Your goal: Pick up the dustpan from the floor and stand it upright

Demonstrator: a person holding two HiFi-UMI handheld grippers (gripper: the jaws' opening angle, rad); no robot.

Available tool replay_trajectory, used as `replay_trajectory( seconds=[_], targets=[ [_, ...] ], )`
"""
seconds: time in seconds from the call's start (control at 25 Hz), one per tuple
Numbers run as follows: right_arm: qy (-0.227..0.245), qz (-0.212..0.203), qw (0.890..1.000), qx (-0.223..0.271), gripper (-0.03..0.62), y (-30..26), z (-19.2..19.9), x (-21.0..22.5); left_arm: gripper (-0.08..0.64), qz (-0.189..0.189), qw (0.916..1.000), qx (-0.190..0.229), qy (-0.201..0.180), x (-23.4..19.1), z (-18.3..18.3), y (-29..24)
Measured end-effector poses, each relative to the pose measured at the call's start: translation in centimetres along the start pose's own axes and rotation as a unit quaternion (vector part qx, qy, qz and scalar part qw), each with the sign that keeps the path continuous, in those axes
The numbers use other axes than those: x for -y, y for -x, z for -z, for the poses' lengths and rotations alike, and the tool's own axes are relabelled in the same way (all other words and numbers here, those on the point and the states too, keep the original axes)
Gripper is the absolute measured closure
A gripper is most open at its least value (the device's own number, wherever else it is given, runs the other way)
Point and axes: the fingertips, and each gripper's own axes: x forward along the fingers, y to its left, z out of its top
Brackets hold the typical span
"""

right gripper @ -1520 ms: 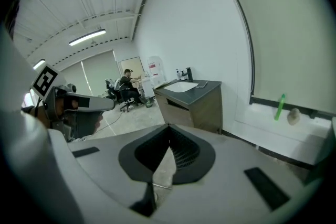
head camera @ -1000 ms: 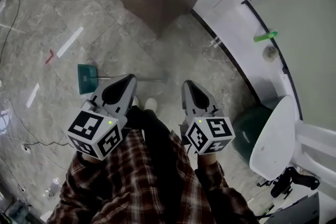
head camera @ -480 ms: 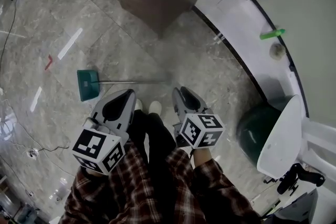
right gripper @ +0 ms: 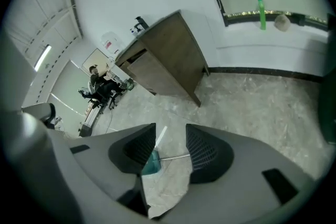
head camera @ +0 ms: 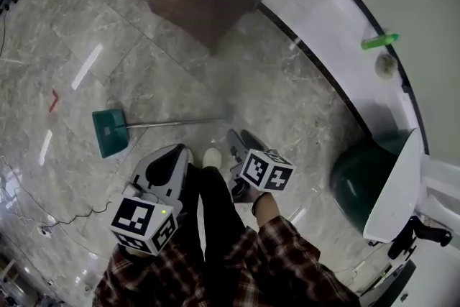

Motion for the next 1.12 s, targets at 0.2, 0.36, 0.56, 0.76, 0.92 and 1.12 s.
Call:
replay_trajectory(
  seconds=[0.2,0.36,0.56,0.76,0.92,1.12],
  targets=[
    [-0.067,0.03,0.997,-0.03,0.422,-6.7,3.9,5.2,0.56,0.007,0.9999,-0.003,0.009,-2.5,3.7,-3.5],
    [-0.086,0.046,0.994,-0.054,0.422,-12.5,7.4,8.8,0.56,0.016,0.9997,-0.017,0.0,-5.2,7.7,-6.6],
    [-0.09,0.06,0.992,-0.068,0.422,-18.8,11.3,12.5,0.56,0.02,0.9988,-0.037,-0.026,-9.4,12.9,-10.6],
    [-0.144,0.082,0.984,-0.067,0.422,-24.4,15.6,17.8,0.56,0.007,0.9988,-0.035,-0.033,-13.9,16.9,-14.7],
    [-0.192,0.105,0.974,-0.061,0.422,-28.7,18.6,23.1,0.56,0.004,0.9978,-0.036,-0.055,-17.0,19.8,-18.4],
    [-0.258,0.129,0.956,-0.057,0.422,-34.3,22.6,28.1,0.559,0.014,0.9972,-0.037,-0.064,-20.3,22.3,-21.2]
  ],
)
